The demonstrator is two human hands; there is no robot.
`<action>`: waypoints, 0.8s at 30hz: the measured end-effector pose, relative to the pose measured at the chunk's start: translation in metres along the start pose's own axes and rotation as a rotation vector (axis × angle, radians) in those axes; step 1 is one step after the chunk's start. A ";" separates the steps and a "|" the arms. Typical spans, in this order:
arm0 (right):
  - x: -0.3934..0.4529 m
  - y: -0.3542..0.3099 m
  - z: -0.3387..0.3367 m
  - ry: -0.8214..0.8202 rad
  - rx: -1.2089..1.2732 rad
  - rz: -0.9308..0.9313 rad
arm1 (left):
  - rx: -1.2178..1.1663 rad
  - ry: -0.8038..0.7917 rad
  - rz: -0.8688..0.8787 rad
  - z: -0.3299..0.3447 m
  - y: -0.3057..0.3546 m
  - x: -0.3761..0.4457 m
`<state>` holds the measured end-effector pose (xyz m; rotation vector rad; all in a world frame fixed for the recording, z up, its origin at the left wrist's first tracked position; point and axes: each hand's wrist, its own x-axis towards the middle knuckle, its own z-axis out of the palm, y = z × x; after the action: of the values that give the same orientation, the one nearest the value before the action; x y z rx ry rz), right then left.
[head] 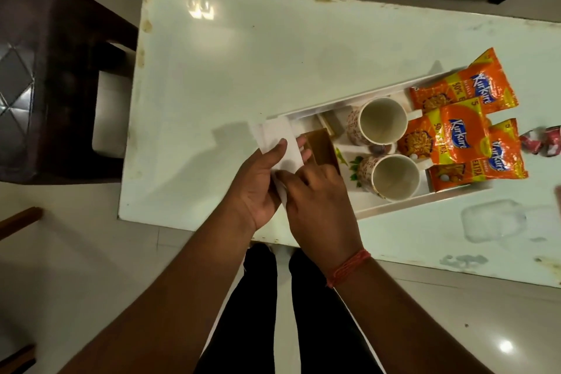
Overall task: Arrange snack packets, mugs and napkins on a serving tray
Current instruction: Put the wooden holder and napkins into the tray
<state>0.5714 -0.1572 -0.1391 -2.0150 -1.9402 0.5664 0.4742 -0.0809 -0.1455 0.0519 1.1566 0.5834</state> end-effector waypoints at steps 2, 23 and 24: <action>-0.005 0.002 -0.004 -0.005 0.069 0.016 | 0.038 0.010 0.012 0.001 0.000 0.002; -0.014 0.022 0.003 0.118 2.117 1.491 | 1.366 0.232 0.669 0.044 0.009 0.043; -0.016 0.023 0.004 0.136 2.128 1.526 | 1.454 0.214 0.694 0.046 0.007 0.045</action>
<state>0.5898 -0.1745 -0.1522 -1.0972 0.9188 1.5034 0.5236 -0.0430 -0.1618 1.7113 1.5598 0.2196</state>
